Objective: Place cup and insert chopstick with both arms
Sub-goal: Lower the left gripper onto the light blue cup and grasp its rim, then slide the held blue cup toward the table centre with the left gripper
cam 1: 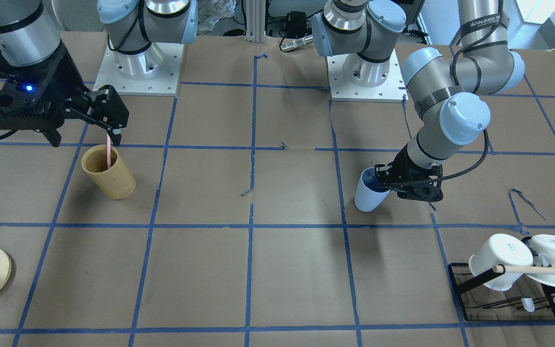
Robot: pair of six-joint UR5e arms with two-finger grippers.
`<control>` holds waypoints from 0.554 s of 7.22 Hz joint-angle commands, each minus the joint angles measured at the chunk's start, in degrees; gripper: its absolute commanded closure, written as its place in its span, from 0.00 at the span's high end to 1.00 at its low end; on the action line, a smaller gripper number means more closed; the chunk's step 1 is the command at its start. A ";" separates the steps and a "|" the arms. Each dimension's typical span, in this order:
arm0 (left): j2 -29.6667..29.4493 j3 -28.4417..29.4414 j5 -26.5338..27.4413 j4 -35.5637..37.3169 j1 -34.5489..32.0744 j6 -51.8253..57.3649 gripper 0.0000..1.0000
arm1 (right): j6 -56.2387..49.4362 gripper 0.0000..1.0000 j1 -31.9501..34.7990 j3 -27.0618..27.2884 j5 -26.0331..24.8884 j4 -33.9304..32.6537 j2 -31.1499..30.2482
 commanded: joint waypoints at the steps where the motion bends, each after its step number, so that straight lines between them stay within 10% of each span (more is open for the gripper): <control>1: 0.59 4.27 -4.02 -5.10 -6.91 -10.81 0.00 | 0.09 1.00 0.00 0.00 -0.12 0.00 -0.01; 4: -3.26 10.10 -4.30 -4.79 -23.88 -35.69 0.00 | 0.00 1.00 0.00 0.00 -0.21 0.00 -0.01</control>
